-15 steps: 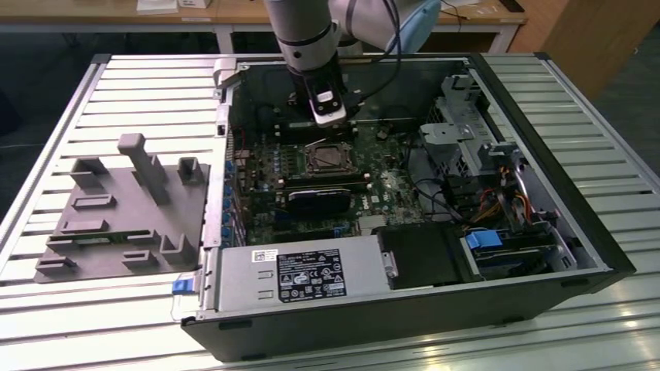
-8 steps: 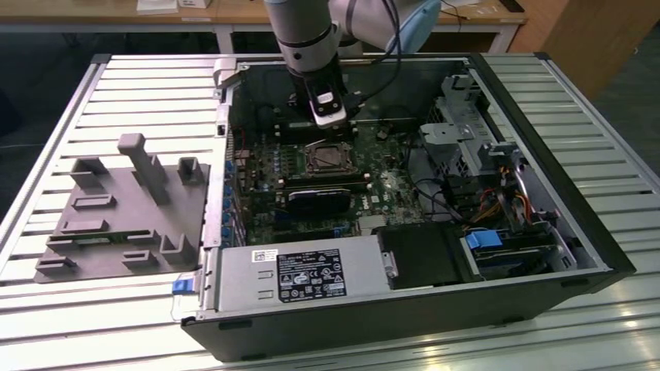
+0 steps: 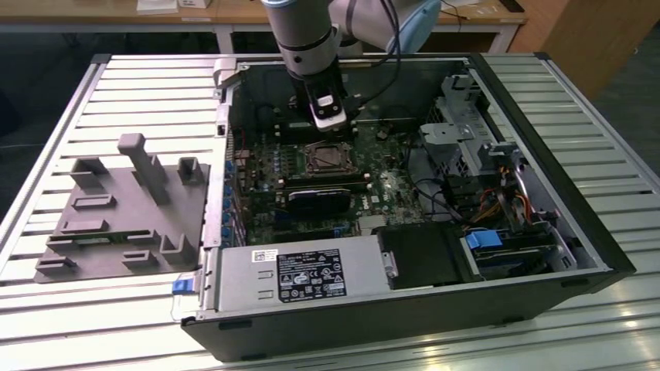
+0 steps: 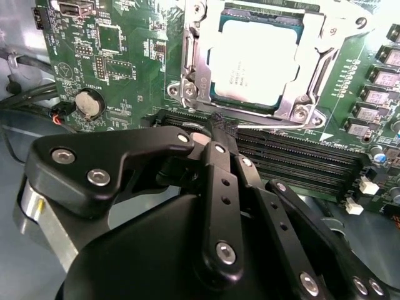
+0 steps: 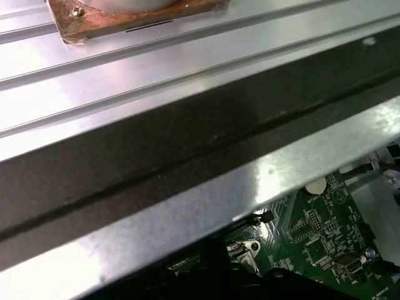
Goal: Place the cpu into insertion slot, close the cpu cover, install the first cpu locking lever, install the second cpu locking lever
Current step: 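Install the first cpu locking lever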
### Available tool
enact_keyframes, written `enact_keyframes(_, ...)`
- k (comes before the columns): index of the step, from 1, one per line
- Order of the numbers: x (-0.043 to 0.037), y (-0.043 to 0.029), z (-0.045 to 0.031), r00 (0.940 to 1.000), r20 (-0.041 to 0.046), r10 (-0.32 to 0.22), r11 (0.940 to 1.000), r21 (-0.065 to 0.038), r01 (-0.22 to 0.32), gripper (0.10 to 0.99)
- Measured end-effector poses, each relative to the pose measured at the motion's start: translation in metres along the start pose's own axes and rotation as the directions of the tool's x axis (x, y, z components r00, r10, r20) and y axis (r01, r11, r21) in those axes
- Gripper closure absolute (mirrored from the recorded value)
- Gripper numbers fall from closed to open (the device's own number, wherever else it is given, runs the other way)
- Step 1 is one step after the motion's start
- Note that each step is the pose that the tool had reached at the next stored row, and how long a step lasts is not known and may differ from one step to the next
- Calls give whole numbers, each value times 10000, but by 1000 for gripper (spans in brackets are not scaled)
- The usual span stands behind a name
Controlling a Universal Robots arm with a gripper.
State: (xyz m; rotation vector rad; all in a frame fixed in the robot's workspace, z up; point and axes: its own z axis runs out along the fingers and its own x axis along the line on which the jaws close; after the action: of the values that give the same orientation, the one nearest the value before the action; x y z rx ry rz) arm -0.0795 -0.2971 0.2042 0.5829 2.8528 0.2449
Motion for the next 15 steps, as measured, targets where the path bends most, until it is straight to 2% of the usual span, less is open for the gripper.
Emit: enact_keyframes(15,12,25,14,10000,1,1,10000,-2,-1,980)
